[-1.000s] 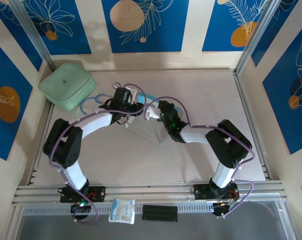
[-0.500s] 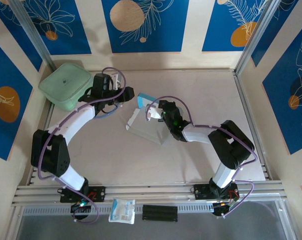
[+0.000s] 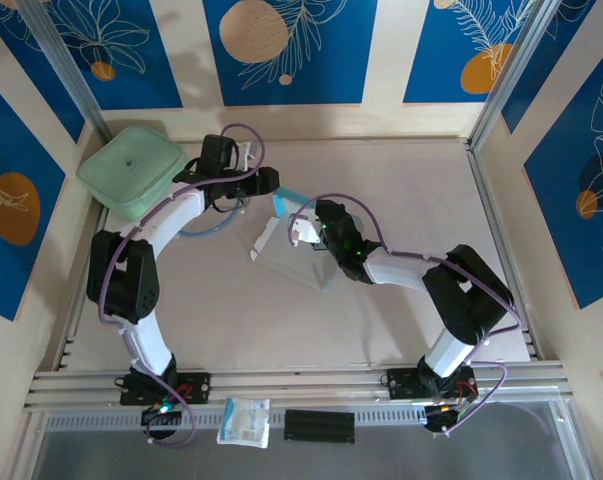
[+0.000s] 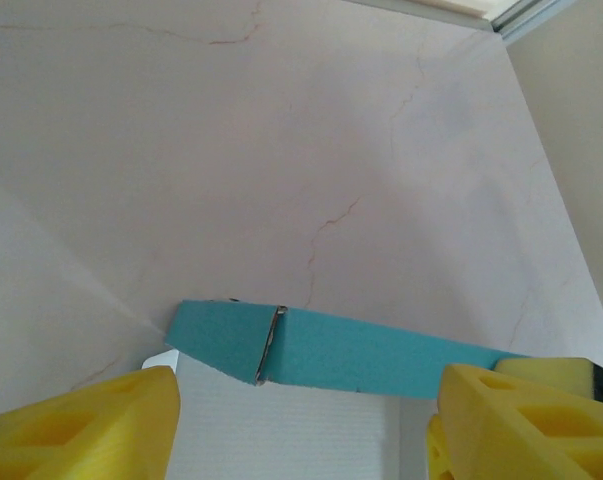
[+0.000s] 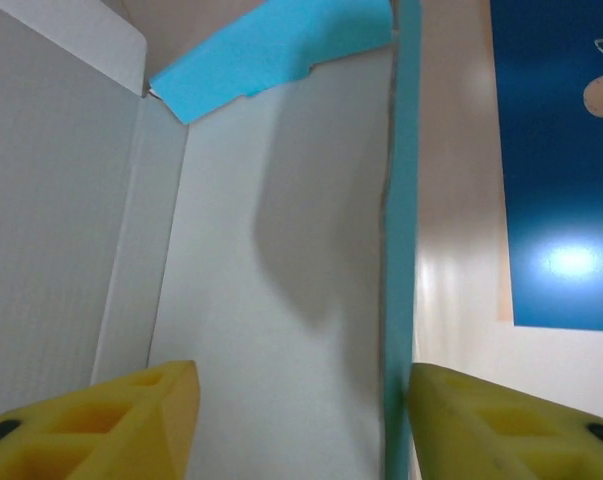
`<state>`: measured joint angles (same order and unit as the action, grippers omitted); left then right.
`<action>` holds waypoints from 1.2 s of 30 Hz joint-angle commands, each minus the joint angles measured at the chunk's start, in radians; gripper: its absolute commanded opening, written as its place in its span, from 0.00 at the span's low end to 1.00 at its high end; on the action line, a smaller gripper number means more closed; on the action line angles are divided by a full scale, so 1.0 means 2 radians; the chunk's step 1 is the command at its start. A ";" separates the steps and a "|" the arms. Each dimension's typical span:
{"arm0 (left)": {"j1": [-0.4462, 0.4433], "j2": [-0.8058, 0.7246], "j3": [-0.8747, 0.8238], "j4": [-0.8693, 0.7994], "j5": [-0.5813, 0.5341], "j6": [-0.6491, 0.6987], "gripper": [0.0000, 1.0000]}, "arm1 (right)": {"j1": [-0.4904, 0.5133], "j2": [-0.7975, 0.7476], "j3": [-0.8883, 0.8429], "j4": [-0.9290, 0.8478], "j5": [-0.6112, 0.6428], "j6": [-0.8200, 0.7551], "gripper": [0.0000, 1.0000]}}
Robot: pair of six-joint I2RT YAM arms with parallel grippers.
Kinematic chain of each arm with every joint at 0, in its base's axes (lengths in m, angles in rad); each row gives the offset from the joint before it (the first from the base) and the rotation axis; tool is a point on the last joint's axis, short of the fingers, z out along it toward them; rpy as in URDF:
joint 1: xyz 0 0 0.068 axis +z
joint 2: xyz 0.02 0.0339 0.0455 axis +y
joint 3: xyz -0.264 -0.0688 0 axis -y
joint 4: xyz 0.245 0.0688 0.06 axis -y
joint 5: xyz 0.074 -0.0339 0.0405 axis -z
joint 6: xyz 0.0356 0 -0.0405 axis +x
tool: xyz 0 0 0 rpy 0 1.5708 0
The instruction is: Fold the paper box
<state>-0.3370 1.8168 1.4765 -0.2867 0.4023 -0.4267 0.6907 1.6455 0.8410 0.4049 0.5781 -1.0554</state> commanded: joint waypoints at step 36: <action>-0.016 0.150 0.177 -0.112 0.060 0.030 0.57 | -0.197 -0.103 0.244 -0.561 -0.325 0.870 0.65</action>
<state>-0.3653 2.1040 1.8057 -0.4889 0.4908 -0.3840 0.3061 1.3972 1.2678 -0.6807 -0.0429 0.6411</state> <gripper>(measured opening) 0.578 0.657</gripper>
